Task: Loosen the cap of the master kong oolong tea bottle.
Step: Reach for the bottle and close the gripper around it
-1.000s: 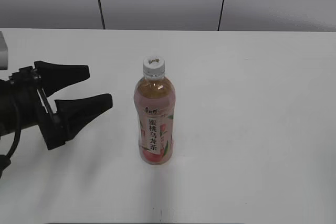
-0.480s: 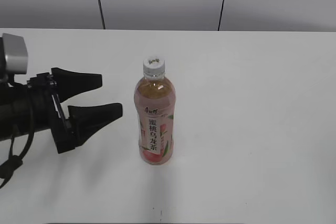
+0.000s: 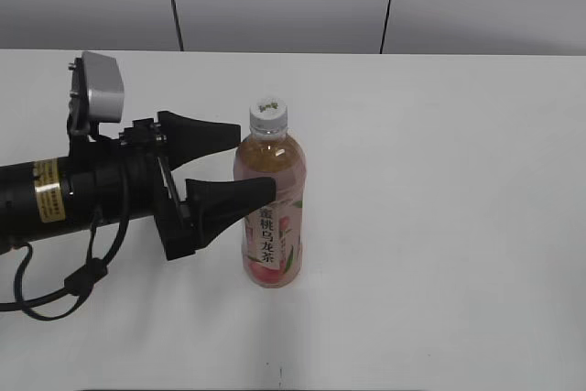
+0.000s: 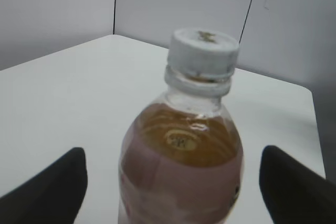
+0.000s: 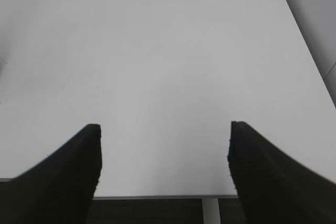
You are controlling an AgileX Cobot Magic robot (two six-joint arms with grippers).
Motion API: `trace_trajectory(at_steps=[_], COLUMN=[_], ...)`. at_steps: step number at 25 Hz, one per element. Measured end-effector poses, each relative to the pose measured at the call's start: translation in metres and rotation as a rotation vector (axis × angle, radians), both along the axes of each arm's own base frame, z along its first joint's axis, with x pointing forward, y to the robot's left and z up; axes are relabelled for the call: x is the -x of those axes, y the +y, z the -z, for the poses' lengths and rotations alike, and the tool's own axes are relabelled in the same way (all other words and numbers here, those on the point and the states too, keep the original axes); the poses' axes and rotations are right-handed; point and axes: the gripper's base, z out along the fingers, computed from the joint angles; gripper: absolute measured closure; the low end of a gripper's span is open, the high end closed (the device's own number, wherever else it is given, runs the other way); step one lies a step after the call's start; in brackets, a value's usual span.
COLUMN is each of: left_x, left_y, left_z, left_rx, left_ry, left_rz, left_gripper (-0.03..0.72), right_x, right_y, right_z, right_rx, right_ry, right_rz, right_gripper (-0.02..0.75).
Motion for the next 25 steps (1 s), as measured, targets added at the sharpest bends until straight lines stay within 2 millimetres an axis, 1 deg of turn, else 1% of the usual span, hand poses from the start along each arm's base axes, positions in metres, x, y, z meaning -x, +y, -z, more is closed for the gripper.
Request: trace_trajectory(at_steps=[3, 6, 10, 14, 19, 25], left_x=[-0.005, -0.009, -0.015, -0.019, -0.020, -0.014], left_y=[-0.008, -0.013, -0.016, -0.018, -0.020, -0.031], left_z=[-0.001, 0.003, 0.013, 0.014, 0.013, 0.012], left_rx=[0.007, 0.006, -0.002, -0.001, -0.003, 0.001], left_ry=[-0.016, -0.010, 0.010, 0.006, -0.003, -0.005], left_rz=[0.021, 0.032, 0.035, 0.041, 0.055, 0.090], left_gripper=[0.083, 0.084, 0.087, 0.095, 0.095, 0.097], right_x=[0.000, 0.000, 0.000, 0.000, 0.000, 0.000], right_y=[0.000, 0.000, 0.000, 0.000, 0.000, 0.000], right_z=[0.000, 0.000, 0.000, 0.000, 0.000, 0.000], right_rx=[0.000, 0.000, 0.000, 0.000, 0.000, 0.000], right_ry=[0.000, 0.000, 0.000, 0.000, 0.000, 0.000], right_rz=[0.000, 0.000, 0.000, 0.000, 0.000, 0.000], right_gripper=[0.173, 0.173, 0.173, 0.173, 0.173, 0.173])
